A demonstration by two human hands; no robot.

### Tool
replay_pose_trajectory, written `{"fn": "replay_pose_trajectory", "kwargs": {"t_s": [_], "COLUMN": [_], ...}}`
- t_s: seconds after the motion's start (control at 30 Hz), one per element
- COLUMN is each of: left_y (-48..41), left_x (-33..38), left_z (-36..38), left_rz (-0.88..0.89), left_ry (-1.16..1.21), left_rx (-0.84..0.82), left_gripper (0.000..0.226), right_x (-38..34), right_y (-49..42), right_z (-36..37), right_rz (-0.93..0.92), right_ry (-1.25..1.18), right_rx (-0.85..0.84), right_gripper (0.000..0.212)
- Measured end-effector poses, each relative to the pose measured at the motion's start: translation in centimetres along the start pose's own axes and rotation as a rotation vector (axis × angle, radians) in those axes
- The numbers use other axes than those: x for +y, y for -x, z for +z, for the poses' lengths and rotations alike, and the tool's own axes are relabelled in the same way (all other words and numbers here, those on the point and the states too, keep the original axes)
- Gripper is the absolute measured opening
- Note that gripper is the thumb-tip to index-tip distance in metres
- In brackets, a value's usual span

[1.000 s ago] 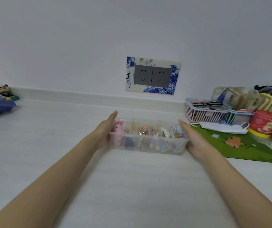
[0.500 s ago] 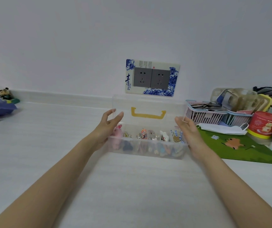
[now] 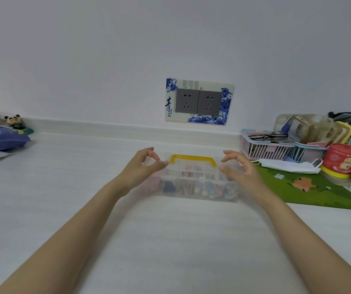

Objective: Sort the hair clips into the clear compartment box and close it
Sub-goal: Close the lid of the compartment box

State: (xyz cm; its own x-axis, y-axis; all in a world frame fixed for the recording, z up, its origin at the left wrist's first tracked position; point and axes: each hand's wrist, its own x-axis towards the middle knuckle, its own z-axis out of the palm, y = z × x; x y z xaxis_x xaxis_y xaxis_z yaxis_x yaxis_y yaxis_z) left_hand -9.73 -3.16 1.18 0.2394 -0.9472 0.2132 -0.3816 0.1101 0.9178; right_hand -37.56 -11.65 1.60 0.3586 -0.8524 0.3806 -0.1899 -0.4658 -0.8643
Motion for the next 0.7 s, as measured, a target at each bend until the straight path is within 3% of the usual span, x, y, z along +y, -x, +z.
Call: {"fn": "replay_pose_trajectory", "kwargs": {"t_s": [0.17,0.3,0.43,0.53,0.7], "left_y": [0.1,0.8,3.4,5.7,6.3], "left_x": [0.1,1.0,1.9,1.3,-0.6], "left_z": [-0.3,-0.1,0.6,1.7,3.1], "left_rz": [0.018,0.086,0.287,0.367,0.452], "left_ry": [-0.045,-0.134,-0.514,-0.909,-1.072], "left_rx": [-0.021,0.025,0.027,-0.072,-0.02], "left_gripper": [0.031,0.034,0.07,0.081,0.09], "right_x": [0.5,0.1,-0.6,-1.2,0.3], "right_y": [0.2,0.5,2.4,4.9,6.7], "right_z": [0.2,0.3,0.3,1.3,2.4], "right_rz": [-0.032,-0.051,-0.275,-0.386,-0.428], "right_ry": [0.048,0.122,0.552,0.865,1.119], "right_rx": [-0.024,-0.011,0.032,-0.103,-0.163], "right_gripper": [0.042,0.032,0.051,0.063,0.067]}}
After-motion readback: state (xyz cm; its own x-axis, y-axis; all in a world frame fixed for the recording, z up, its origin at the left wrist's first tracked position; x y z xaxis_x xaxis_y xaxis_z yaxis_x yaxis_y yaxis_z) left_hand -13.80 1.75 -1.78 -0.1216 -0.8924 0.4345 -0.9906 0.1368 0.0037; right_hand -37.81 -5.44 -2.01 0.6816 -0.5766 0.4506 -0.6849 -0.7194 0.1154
